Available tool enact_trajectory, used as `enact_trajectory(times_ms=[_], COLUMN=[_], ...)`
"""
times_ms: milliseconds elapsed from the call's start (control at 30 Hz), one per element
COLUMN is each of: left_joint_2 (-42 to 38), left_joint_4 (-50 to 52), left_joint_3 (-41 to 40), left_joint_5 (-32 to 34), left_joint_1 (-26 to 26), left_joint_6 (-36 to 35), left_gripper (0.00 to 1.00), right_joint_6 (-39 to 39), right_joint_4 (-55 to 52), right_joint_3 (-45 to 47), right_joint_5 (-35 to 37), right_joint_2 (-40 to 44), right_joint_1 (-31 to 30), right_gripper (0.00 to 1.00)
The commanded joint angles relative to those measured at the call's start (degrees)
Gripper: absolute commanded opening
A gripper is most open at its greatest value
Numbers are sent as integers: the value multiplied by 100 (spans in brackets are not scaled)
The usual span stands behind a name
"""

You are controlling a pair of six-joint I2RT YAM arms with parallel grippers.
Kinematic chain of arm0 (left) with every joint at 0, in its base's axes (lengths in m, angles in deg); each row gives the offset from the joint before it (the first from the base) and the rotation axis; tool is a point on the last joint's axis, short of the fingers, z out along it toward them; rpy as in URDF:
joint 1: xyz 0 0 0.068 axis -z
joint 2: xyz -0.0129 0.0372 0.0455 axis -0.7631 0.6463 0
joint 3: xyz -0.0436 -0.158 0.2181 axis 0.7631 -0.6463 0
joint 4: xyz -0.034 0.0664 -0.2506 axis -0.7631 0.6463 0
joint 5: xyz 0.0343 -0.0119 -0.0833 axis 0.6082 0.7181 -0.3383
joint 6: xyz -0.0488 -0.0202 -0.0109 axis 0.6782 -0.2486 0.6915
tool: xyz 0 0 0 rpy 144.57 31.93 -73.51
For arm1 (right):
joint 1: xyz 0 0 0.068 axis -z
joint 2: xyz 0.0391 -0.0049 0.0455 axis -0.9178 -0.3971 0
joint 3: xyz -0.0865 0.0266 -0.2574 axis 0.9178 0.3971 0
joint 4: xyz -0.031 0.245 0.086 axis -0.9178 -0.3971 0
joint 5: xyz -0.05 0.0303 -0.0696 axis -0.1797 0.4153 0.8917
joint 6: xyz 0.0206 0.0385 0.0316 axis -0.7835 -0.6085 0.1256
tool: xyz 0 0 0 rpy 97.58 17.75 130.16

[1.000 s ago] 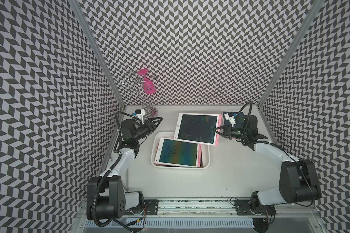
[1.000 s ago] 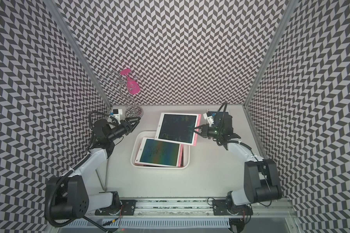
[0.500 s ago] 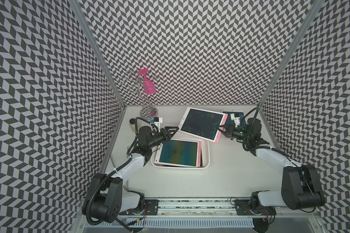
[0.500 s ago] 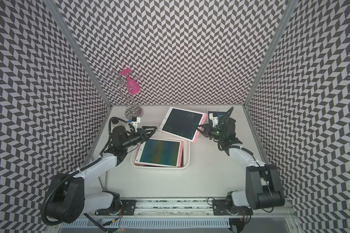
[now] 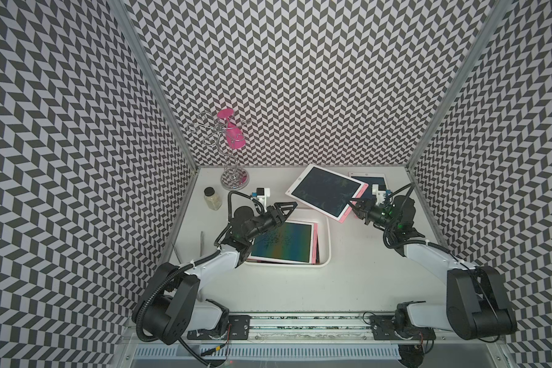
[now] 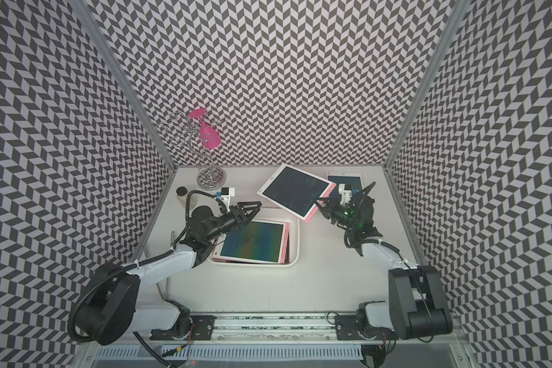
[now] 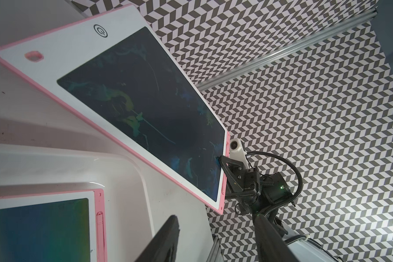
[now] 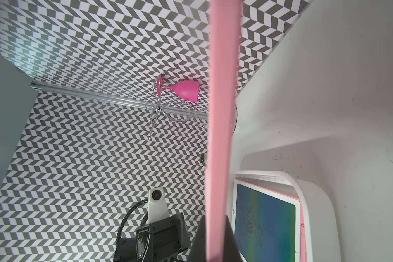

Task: Take out the writing tablet from the storage box
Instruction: Pick up the writing tablet from the storage box, then place the writing tablet at the center of the board.

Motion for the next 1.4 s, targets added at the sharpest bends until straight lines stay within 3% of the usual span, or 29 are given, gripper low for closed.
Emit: enact_trajectory(times_ms=[0,567,1367], left_joint_2=[154,1302,1949], left_joint_4=[-211,-815,-1769], left_joint_3=[174,730,1033], left_joint_5=[189,165,147], left_joint_1=[100,426,370], left_joint_6=[26,200,367], left_gripper=[55,55,51], right_joint_6=[-327,-830,-903], right_joint_4=[971,1537,1735], right_joint_3=[66,394,367], right_joint_5=[226,459,589], right_joint_2=[275,420,200], right_joint_1=[22,-84,-516], right_gripper=[0,0,0])
